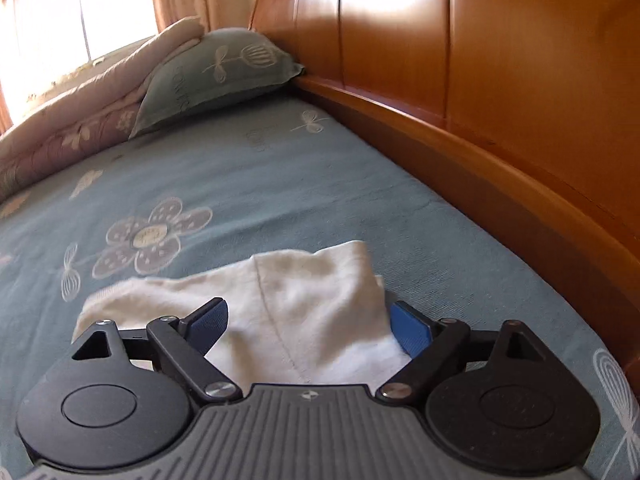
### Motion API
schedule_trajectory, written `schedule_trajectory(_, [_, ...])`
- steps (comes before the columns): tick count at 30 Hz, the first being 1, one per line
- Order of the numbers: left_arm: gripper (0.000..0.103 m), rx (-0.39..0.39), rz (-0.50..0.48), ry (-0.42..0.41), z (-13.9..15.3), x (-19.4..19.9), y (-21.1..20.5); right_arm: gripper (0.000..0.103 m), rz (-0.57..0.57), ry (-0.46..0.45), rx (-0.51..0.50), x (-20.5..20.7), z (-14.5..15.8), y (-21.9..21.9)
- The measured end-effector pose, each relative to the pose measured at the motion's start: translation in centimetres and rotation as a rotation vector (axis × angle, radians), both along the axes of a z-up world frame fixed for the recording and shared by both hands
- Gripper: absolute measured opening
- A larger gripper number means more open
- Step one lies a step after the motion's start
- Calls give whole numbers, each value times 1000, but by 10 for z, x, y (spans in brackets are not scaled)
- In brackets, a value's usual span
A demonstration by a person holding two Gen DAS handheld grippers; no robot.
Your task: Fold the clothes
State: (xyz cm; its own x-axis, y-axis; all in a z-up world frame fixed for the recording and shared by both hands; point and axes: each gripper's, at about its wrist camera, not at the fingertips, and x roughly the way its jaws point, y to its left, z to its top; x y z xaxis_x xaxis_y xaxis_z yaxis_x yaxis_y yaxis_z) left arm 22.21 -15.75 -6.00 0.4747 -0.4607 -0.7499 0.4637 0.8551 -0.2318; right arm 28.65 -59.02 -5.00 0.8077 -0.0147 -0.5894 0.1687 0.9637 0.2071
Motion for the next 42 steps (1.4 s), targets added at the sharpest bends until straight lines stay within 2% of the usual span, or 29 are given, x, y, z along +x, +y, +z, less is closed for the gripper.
schedule_trajectory(2, [102, 3, -3, 2, -1, 0, -1, 93, 35, -38, 41, -5, 5, 2])
schedule_trajectory(5, [102, 6, -8, 5, -2, 1, -2, 94, 118, -17, -21, 8, 1, 17])
schedule_trajectory(7, [102, 9, -11, 7, -3, 2, -3, 94, 98, 29, -52, 24, -4, 16])
schedule_trajectory(10, [102, 9, -12, 2, -3, 2, 0, 93, 37, 23, -13, 31, 2, 9])
schedule_trajectory(13, [102, 14, 1, -6, -2, 3, 3, 97, 111, -61, 14, 15, 20, 24])
schedule_trajectory(17, [102, 32, -2, -28, -1, 2, 2, 99, 157, -11, -15, 19, 4, 39])
schedule_trajectory(20, [102, 51, -18, -77, 4, -3, 0, 98, 74, 14, -82, 31, -8, 34])
schedule_trajectory(22, [102, 67, -22, -124, 7, -8, -1, 98, 9, -4, -45, 31, -3, 26])
schedule_trajectory(24, [102, 80, -16, -155, 8, -10, -3, 98, -2, -30, 23, 18, 7, 22])
schedule_trajectory(28, [102, 86, -5, -166, 9, -13, -7, 99, 43, -17, 32, -18, 21, 30])
schedule_trajectory(32, [102, 62, -24, -171, 14, -21, -6, 102, 114, 4, 69, -55, 16, 39])
schedule_trajectory(36, [102, 68, -16, -187, 21, -30, -3, 102, 132, 60, 35, -67, 3, 56])
schedule_trajectory(39, [102, 92, 5, -212, 26, -38, 2, 102, 162, 15, 131, -93, 11, 64])
schedule_trajectory(42, [102, 112, 15, -205, 27, -42, 5, 102, 220, 25, 189, -119, 12, 82])
